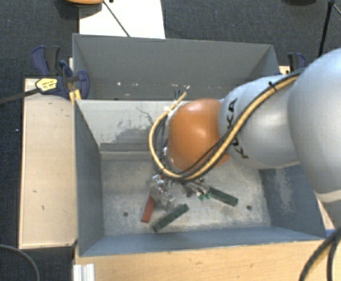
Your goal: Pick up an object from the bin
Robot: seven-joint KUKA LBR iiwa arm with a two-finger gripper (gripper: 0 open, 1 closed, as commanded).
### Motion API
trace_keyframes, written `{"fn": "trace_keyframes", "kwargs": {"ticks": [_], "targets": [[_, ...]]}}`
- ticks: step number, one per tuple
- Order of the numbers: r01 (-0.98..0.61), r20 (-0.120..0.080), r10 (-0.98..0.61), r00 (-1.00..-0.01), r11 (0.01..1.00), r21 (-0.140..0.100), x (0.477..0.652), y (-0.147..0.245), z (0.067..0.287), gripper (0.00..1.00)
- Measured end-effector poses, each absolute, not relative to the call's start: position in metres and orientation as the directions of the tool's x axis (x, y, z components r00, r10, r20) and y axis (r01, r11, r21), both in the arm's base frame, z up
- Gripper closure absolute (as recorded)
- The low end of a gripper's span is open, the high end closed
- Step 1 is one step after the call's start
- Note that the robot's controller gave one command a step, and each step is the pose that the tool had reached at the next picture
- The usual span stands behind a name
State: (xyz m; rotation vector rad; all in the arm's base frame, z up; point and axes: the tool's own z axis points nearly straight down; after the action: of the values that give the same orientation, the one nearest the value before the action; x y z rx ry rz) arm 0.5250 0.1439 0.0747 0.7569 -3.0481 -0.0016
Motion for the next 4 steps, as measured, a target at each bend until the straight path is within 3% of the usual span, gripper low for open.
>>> {"fn": "trace_keyframes", "kwargs": {"ticks": [1, 2, 3, 4], "targets": [[-0.464, 0.001, -0.464, -0.886, 0.886, 0.001, 0.525, 0.144, 0.075, 0.0], [-0.463, 0.001, -0.463, -0.887, 0.887, 0.001, 0.525, 0.144, 0.075, 0.0], [-0.672, -0.003, -0.672, -0.741, 0.741, 0.0, 0.568, 0.159, 0.072, 1.0], [-0.67, -0.003, -0.67, -0.742, 0.742, 0.0, 0.568, 0.159, 0.072, 1.0]]}}
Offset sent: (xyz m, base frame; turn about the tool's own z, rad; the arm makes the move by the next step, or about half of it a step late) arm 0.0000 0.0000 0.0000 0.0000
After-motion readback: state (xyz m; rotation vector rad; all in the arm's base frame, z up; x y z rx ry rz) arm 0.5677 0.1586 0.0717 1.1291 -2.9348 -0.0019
